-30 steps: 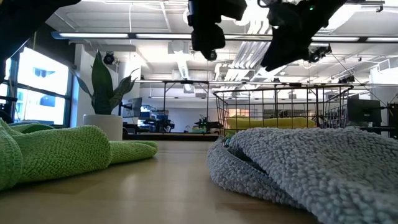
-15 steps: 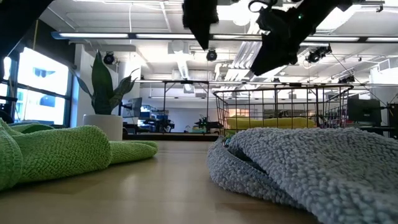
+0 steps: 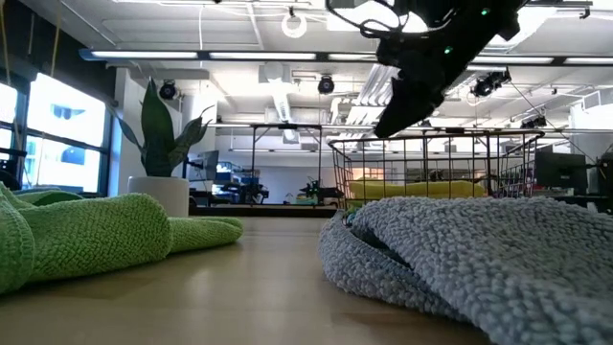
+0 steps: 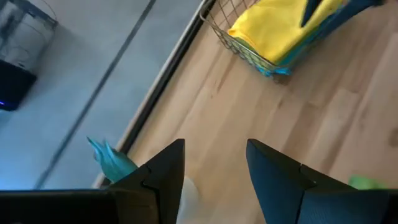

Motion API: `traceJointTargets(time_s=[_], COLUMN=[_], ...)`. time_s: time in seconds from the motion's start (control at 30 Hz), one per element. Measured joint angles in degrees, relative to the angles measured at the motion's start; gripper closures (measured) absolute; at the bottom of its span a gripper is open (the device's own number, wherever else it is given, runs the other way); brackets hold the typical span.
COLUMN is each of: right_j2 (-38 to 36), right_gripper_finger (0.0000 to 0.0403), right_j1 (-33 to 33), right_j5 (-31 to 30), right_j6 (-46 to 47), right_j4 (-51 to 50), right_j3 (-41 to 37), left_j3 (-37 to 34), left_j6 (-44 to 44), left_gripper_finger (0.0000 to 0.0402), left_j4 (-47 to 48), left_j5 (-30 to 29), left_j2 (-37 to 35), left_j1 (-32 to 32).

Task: Fold microfiber towels
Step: Adjust the wire basket

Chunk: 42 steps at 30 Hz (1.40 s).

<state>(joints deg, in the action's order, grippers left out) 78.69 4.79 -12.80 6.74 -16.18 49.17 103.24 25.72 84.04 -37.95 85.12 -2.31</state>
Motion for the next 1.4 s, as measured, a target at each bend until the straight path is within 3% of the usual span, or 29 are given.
traceJointTargets(time_s=[0.27,0.4,0.7,1.17,1.4], right_j2=[4.02,4.37,15.79,16.19,14.36], right_gripper_finger=[0.0251,0.0251,0.0251,0.0251,0.0251], right_j1=[1.04,2.69,8.02,13.1,16.05], right_j5=[-3.71,-4.78,2.54,2.32,1.81], right_j6=[-9.76,-9.94,-5.52,-5.38,-10.42], right_j4=[13.33,22.12,32.26,0.99,-11.54], right_j3=[1.6,2.17,2.56,12.03,13.78], left_j3=[-18.43,-25.72,-36.51,-38.71,-38.71], left_j6=[12.08,19.93,29.74,34.29,34.75], left_gripper_finger=[0.0241,0.0241,0.0241,0.0241,0.0241], left_j4=[-4.5,-4.85,-6.24,-7.71,-7.7], left_j5=[-3.43,-5.92,-6.45,-8.05,-8.19], left_j2=[-13.13,-16.82,-18.99,-18.95,-18.95], left_j1=[-7.13,-9.88,-13.85,-16.99,-16.98])
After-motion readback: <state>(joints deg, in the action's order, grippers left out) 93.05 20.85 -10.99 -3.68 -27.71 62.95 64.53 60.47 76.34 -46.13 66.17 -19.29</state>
